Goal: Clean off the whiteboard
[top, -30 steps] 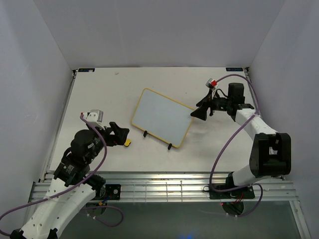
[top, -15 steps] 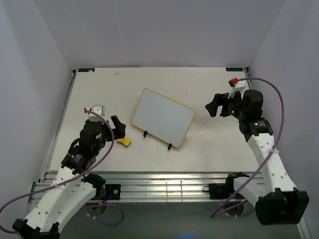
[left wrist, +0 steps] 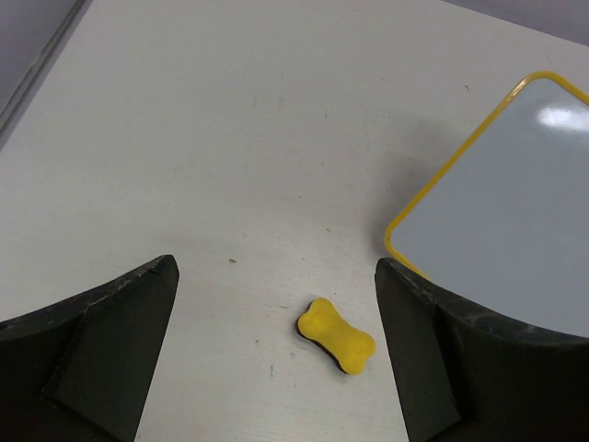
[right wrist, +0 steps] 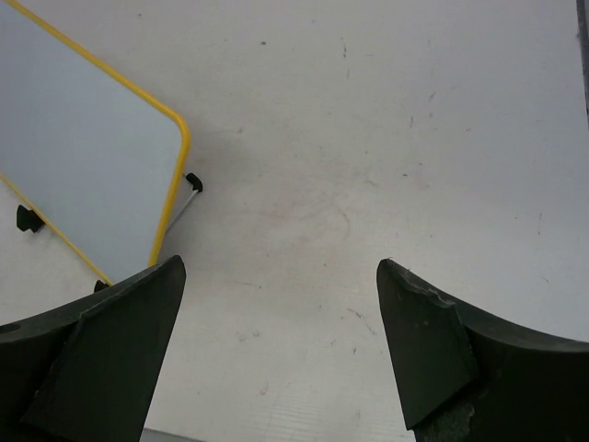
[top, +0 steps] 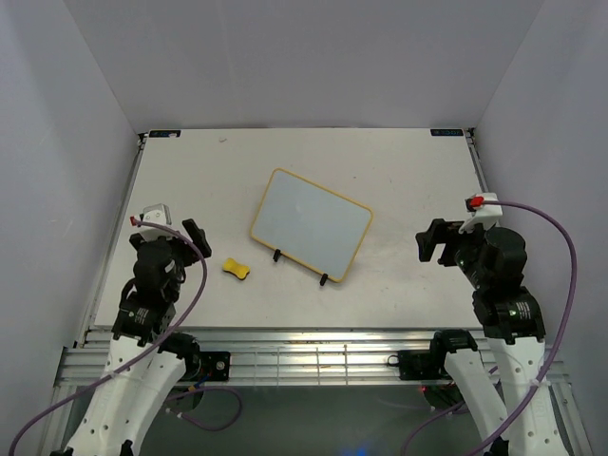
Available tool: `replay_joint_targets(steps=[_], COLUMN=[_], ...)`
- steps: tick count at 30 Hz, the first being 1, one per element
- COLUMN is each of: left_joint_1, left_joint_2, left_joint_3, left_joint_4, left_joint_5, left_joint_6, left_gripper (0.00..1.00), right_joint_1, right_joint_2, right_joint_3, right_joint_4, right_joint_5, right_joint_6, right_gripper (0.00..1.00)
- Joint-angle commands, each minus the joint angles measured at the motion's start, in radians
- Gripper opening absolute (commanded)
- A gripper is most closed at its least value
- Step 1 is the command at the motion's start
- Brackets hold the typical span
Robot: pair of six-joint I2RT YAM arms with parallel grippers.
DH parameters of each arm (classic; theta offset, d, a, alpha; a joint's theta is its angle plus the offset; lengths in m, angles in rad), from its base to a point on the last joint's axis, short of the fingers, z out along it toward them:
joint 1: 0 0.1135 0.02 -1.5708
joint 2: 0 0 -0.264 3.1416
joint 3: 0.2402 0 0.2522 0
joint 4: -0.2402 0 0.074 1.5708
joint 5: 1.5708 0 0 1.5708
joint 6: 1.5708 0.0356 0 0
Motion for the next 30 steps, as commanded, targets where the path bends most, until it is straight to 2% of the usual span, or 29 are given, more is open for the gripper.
replay_joint_targets(steps=[1,7,11,18,30], left_joint_1=[0.005,0.005,0.006,0.006,0.006], left_joint_2=[-0.085,-0.259,-0.316,-0.290,-0.293], left_joint_3=[-0.050,-0.134,-0.160,-0.154,-0.162], left_joint_4=[0.081,0.155,0.181,0.177,0.184], left_joint_5=[-0.058,-0.018,0.012,0.039,0.026], left_joint_6=[0.074,0.147,0.177,0.176,0.164], left_gripper=[0.98,0.98,0.98,0.98,0.98], right_joint_1=[0.003,0.003,0.012,0.036,0.059], right_joint_2=[-0.057,-0.112,-0.098,-0.120,-0.141], right_joint_3=[0.022,0.017,0.025,-0.014,-0.063], right_joint_4=[-0.036,-0.018,-0.032,-0.021,0.017], right_joint_5=[0.044,0.090,0.113,0.166,0.167], right_joint_6=[-0.002,-0.039,-0.060,-0.080,-0.092], right_gripper=[0.90,0.90,0.90,0.90,0.90])
